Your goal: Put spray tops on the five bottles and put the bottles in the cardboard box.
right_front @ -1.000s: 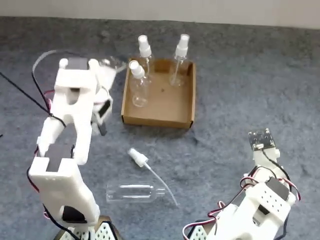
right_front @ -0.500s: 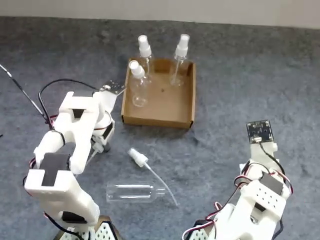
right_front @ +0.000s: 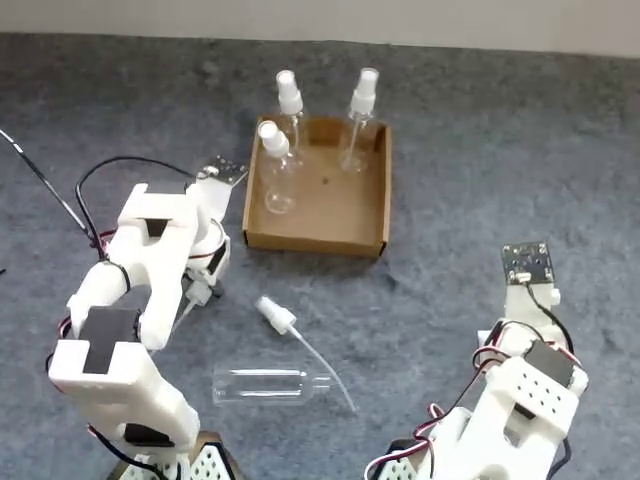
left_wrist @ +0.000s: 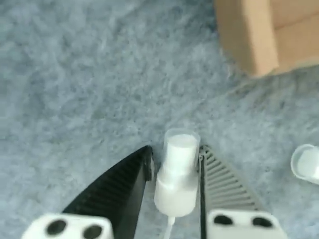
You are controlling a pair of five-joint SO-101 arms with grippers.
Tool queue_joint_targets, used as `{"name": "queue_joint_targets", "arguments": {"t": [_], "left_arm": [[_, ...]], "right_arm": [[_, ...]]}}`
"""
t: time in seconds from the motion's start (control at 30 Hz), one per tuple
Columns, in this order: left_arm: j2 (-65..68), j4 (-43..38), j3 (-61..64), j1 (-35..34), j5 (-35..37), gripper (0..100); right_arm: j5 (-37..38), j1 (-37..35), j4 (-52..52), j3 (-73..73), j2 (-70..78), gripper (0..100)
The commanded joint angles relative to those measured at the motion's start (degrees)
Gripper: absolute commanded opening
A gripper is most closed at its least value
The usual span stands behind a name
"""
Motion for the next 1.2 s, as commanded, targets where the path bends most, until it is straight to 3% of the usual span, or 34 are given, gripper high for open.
{"name": "queue_joint_targets", "arguments": {"t": [0.0,0.2,0.4,0.5,0.67,0.8,0.93,1.17], "left_arm": [[-2.86,-6.95,3.74,-0.04,0.62,3],[-8.75,-2.64,2.86,0.04,0.7,0],[-26.86,7.74,1.45,0.4,1.14,0],[-36.62,10.46,4.88,0.4,5.8,0],[-49.63,7.38,16.84,1.27,7.03,0],[-55.87,1.67,25.54,1.27,7.12,0],[-57.36,-2.55,31.08,1.27,7.12,0],[-57.27,-3.96,32.31,1.27,7.12,0]], "right_arm": [[-0.53,-0.48,0.92,-3.82,-0.92,11.7],[-0.18,-0.22,1.01,-3.82,-0.92,23.0],[0.18,-0.22,1.01,-3.91,-1.01,23.3],[0.0,-0.57,1.01,-5.23,-0.92,23.3],[-4.66,-0.57,1.71,-12.7,1.01,23.3],[-7.3,-1.8,7.78,-24.75,13.58,23.3],[-7.3,-1.8,11.65,-34.24,28.0,23.3],[-9.58,-2.07,7.78,-39.69,44.44,23.2]]}}
